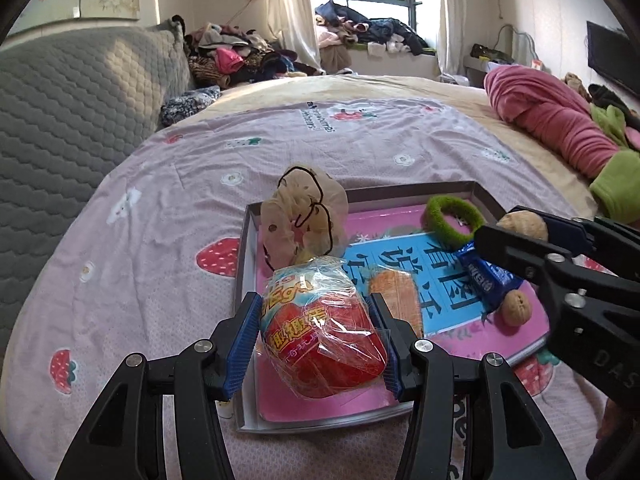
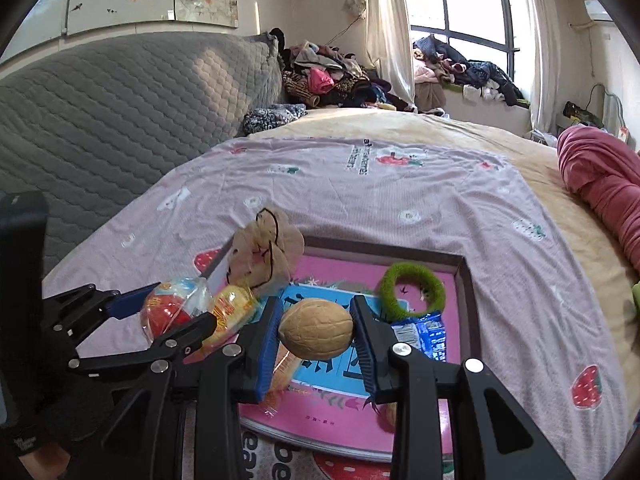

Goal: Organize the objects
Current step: 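Carry the red candy ball and walnut with both tools over the tray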

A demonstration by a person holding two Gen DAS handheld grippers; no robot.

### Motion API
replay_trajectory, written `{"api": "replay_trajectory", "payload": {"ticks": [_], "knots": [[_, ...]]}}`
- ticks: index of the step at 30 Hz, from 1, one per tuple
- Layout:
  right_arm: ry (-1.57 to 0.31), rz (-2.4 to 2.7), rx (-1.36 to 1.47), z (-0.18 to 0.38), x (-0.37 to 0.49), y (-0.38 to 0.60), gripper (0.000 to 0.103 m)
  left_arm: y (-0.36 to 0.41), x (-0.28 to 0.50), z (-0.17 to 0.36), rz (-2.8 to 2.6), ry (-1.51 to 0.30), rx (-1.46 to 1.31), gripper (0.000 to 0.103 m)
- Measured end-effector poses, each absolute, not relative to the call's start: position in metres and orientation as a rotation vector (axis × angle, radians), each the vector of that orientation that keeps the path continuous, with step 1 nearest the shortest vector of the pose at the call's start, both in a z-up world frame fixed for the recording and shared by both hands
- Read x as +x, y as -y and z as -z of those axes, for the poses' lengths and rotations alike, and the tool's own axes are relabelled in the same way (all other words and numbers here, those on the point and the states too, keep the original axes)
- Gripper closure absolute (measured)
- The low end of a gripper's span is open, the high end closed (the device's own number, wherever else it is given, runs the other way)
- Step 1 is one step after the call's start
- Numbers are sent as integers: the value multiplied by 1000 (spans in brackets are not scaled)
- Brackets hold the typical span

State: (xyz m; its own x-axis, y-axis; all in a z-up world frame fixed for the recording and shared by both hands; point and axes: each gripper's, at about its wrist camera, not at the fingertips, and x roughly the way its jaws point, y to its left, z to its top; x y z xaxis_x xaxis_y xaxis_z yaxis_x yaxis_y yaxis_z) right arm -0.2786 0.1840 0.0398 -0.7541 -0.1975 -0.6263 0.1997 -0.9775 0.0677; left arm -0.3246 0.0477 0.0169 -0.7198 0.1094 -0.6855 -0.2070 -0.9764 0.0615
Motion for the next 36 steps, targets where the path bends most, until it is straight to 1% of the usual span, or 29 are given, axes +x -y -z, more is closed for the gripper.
{"api": "replay_trajectory", "payload": {"ticks": [4, 10, 21, 26, 36], "knots": [[-11, 2761, 1007, -30, -279, -187, 68, -48, -325, -13, -2758, -196, -1080, 48], [-3, 2755, 1000, -28, -279, -190, 68, -40, -328, -8, -2768, -143, -1084, 48], [-40, 2751, 1031, -17, -283, -182, 68, -38, -334, 6, -2751, -125, -1103, 48], [-51, 2735, 1083, -5, -289, -182, 68, -39, -336, 12, -2742, -127, -1109, 48], [-65, 2743, 1085, -5, -288, -182, 68, -43, -335, 14, -2732, -142, -1099, 48]]}}
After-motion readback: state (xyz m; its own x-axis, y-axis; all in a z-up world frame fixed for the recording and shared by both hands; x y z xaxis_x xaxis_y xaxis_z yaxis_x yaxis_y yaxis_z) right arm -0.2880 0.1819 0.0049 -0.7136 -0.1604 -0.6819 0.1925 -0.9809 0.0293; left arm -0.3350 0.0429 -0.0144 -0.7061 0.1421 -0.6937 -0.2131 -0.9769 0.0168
